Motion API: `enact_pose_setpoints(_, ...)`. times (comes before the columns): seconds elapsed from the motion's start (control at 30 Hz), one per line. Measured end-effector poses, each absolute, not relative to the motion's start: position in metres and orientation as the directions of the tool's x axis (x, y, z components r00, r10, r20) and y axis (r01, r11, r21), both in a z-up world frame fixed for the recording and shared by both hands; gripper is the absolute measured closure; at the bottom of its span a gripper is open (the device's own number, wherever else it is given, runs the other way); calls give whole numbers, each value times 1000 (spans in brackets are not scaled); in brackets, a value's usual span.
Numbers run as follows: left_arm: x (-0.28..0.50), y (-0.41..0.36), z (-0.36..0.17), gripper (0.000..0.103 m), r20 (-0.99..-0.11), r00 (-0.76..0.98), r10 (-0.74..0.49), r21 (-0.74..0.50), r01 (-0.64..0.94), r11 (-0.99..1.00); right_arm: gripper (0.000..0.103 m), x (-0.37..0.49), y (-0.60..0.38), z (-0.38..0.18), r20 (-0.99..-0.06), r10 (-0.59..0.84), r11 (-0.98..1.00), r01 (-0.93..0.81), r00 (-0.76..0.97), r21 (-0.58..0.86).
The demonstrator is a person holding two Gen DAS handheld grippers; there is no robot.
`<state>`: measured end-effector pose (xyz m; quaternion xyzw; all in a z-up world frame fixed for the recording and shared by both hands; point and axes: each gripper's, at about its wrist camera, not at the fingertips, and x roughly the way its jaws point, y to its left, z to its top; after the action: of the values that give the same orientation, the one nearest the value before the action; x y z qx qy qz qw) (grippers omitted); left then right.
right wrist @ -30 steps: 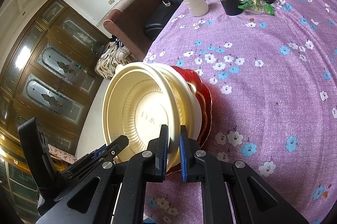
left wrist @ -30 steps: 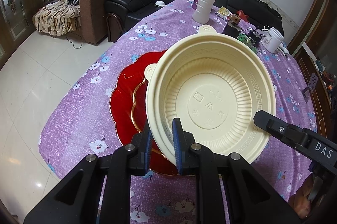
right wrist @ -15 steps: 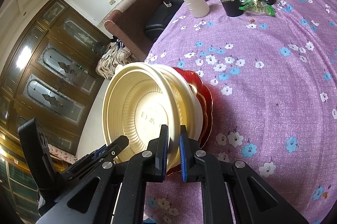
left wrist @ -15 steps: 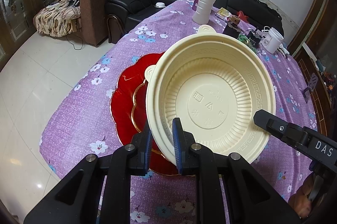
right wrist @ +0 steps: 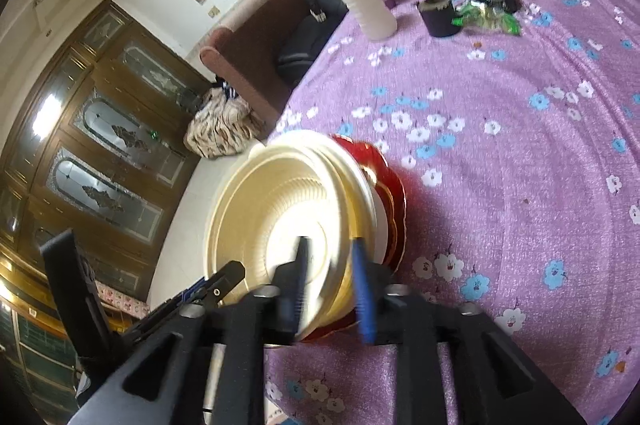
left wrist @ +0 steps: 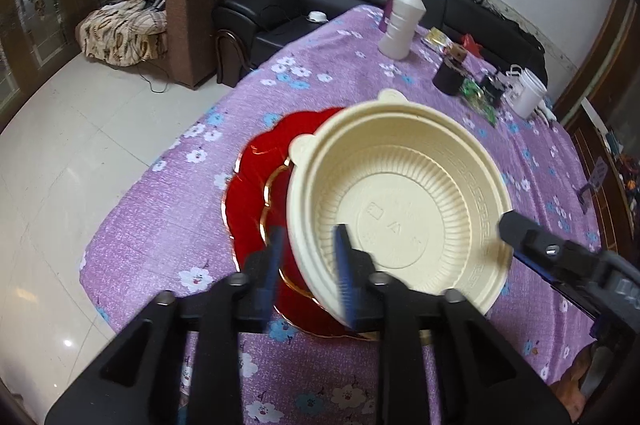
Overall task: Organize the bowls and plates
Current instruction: 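Open both grippers and release the second beige bowl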
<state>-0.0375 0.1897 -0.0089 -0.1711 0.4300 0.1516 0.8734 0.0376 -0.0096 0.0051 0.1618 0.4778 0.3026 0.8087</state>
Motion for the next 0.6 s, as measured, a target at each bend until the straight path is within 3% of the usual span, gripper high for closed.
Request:
enact_pose_setpoints(0.03, -39, 191, -7, 47, -796, 593, 123, -174, -418, 892, 43, 36, -11, 9, -664, 647, 763, -341, 376, 550)
enact_pose_setpoints(0.07, -42, 192, -5, 43, -786, 605, 128, -181, -423, 888, 34, 34, -13, 12, -654, 647, 762, -345, 391, 548)
enact_pose_setpoints(0.23, -57, 190, 5, 22, -749, 638, 181, -158, -436, 886, 18, 23, -20, 30, -617, 653, 757, -404, 438, 514)
enact_pose_setpoints(0.37, -72, 180, 10, 17, -718, 671, 188, -141, -405, 903, 0, 7, -27, 38, -622, 637, 760, -505, 456, 409)
enact_pose_setpoints(0.47, -83, 173, 11, 11, -698, 695, 175, -147, -378, 914, 0, -7, -34, 37, -638, 614, 754, -585, 466, 298)
enact_pose_setpoints(0.53, -88, 168, 11, 0, -688, 707, 162, -149, -357, 922, 0, -15, -38, 35, -652, 594, 749, -619, 470, 236)
enact_pose_setpoints(0.6, -89, 162, 11, 0, -674, 710, 202, -98, -356, 929, 0, -25, -41, 32, -668, 574, 732, -661, 473, 161)
